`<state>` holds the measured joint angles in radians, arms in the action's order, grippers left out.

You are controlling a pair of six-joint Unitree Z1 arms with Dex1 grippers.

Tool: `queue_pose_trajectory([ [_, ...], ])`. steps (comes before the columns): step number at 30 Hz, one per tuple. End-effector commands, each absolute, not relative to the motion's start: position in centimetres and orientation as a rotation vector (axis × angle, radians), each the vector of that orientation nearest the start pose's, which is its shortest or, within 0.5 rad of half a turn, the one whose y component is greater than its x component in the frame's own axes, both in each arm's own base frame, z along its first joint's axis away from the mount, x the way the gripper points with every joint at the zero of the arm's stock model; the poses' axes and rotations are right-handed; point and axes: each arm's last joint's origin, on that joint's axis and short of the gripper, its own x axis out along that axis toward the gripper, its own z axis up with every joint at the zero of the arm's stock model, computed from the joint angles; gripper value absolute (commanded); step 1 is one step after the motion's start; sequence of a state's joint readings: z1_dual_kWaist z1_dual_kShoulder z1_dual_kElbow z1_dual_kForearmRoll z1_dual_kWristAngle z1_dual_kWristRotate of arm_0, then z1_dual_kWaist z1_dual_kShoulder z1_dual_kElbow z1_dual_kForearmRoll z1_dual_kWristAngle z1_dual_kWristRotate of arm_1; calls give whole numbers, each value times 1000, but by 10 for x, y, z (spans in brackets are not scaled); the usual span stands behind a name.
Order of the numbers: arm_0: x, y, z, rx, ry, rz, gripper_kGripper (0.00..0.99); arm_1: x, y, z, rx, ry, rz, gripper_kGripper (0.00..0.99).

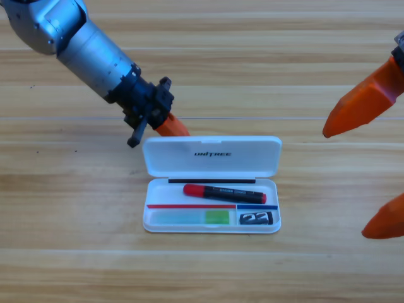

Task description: Clean up eraser and pencils

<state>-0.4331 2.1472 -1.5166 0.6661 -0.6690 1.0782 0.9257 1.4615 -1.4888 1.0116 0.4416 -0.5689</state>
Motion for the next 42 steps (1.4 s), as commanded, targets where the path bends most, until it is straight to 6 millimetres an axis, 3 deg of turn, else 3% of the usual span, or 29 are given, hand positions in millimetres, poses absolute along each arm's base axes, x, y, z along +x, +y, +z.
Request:
queue_pose_trajectory([
  [1, 358, -221, 196, 657, 758, -1584, 0, 135, 206, 412, -659, 684, 1522, 989],
  [6, 351, -223, 190, 656, 782, -1601, 0, 135, 206, 413, -657, 679, 1524, 989],
  [12, 338, -220, 198, 659, 782, -1608, 0, 135, 206, 413, -653, 682, 1528, 989],
  [27, 320, -237, 205, 663, 781, -1646, 0, 135, 206, 412, -650, 683, 1532, 989],
  [42, 315, -243, 185, 670, 805, -1666, 0, 140, 213, 408, -640, 693, 1541, 989],
])
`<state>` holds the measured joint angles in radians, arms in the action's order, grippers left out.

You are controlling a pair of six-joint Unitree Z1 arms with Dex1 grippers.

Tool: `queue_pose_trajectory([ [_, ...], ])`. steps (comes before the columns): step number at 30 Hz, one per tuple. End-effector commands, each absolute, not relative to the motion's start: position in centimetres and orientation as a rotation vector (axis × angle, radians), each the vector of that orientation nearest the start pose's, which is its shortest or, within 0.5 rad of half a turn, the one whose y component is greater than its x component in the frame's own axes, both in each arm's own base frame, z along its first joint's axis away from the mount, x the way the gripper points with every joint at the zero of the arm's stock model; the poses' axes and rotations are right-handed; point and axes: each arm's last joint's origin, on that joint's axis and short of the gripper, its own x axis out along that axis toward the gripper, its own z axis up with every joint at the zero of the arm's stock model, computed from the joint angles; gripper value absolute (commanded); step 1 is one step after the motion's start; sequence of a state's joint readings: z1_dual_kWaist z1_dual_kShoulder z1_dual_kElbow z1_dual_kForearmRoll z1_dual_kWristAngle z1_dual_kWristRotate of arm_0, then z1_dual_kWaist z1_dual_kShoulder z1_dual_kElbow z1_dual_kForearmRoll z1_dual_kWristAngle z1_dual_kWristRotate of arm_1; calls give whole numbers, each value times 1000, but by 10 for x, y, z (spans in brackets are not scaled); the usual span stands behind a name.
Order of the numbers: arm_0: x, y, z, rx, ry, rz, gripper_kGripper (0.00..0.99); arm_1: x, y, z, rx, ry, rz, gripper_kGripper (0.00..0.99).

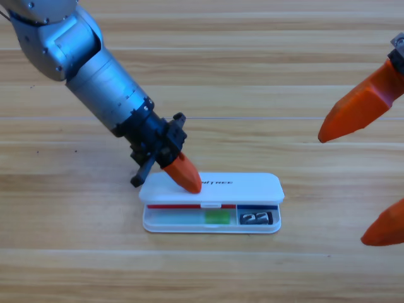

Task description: Clean up eraser and pencils

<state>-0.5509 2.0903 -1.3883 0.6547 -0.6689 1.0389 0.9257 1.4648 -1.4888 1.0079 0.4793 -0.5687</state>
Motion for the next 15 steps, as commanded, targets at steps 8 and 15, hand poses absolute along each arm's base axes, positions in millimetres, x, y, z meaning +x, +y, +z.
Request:
queue_pose_trajectory([
  [8, 313, -242, 173, 669, 810, -1667, 0, 144, 218, 402, -632, 710, 1546, 988],
  [15, 312, -242, 161, 667, 821, -1672, 0, 148, 221, 401, -623, 727, 1501, 989],
])
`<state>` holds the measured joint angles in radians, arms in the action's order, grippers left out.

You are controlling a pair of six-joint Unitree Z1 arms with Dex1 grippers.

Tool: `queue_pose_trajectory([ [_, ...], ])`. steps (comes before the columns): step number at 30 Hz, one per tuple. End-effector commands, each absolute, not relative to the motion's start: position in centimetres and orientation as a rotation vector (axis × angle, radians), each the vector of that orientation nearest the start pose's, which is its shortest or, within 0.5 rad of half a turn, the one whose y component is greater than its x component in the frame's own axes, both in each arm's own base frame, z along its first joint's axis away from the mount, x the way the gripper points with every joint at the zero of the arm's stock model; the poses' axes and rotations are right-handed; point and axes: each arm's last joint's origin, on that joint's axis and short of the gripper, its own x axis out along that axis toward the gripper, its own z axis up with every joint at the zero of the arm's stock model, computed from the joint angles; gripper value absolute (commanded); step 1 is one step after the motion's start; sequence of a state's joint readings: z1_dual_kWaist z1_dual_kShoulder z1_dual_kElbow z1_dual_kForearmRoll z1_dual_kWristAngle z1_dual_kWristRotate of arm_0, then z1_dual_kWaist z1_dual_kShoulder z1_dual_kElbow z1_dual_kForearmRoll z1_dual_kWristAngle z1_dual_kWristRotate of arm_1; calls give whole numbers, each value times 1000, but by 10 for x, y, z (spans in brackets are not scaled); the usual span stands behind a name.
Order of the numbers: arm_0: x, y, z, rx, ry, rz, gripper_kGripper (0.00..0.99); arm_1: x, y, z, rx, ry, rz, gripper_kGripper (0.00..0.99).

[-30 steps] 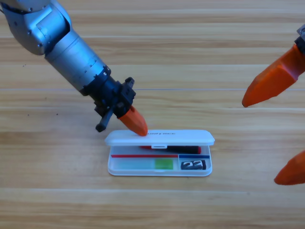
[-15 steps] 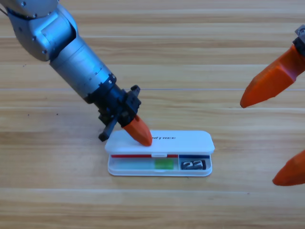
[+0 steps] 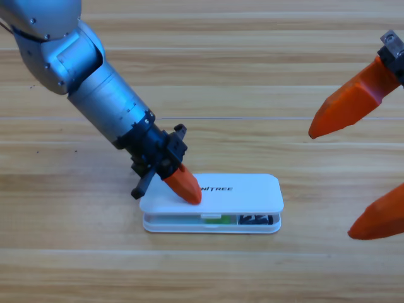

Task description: Clean up eraser and pencils

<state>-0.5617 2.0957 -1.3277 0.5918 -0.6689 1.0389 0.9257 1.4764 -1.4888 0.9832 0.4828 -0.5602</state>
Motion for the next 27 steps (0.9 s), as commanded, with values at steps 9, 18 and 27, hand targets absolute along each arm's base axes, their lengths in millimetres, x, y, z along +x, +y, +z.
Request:
queue_pose_trajectory([
  [9, 313, -244, 148, 665, 836, -1678, 0, 156, 225, 395, -608, 752, 1485, 989],
  [18, 313, -244, 138, 664, 843, -1680, 0, 153, 222, 397, -603, 743, 1490, 989],
  [27, 313, -243, 167, 672, 795, -1649, 0, 153, 222, 397, -605, 744, 1491, 989],
])
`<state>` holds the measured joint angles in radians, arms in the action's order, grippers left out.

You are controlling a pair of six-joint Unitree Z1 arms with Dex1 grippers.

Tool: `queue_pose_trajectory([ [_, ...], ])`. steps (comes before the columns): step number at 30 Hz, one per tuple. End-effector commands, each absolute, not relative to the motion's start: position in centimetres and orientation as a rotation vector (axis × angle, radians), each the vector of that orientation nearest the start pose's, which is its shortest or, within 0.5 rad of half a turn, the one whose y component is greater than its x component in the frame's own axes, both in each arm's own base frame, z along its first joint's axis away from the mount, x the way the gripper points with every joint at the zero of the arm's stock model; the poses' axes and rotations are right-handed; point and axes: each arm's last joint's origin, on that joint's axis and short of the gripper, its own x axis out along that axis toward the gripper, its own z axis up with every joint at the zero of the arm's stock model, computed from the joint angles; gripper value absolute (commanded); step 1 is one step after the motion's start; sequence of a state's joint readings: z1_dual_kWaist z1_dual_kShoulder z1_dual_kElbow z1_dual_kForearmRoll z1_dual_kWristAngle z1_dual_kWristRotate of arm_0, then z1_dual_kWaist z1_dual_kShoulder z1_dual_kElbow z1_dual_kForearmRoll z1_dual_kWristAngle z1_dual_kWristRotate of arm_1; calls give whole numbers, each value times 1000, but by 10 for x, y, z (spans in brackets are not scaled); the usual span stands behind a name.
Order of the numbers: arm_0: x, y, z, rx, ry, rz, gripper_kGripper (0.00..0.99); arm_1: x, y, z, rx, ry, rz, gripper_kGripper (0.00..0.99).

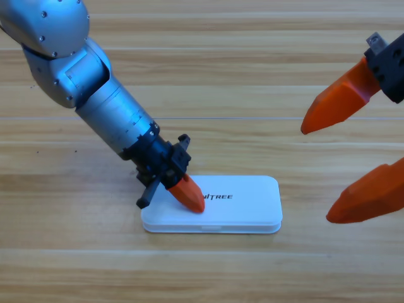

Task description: Clean up eraser and pencils

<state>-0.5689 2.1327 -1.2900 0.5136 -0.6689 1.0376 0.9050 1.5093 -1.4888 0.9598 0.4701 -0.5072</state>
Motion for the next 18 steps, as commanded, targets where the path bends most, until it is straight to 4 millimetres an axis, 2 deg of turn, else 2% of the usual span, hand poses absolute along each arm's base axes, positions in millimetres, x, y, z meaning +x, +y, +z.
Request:
queue_pose_trajectory([
  [1, 313, -243, 176, 673, 784, -1645, 0, 153, 222, 397, -604, 742, 1492, 989],
  [2, 313, -243, 185, 674, 772, -1646, 0, 154, 223, 396, -605, 744, 1491, 989],
  [5, 316, -237, 214, 677, 744, -1622, 746, 155, 224, 395, -605, 751, 1492, 989],
  [6, 316, -232, 223, 672, 737, -1608, 854, 155, 225, 394, -605, 752, 1492, 989],
  [8, 315, -220, 242, 669, 706, -1576, 974, 155, 225, 394, -605, 752, 1492, 989],
  [12, 310, -201, 268, 658, 664, -1531, 990, 155, 224, 395, -605, 751, 1492, 989],
  [18, 299, -190, 281, 648, 686, -1526, 990, 154, 223, 395, -604, 750, 1490, 989],
])
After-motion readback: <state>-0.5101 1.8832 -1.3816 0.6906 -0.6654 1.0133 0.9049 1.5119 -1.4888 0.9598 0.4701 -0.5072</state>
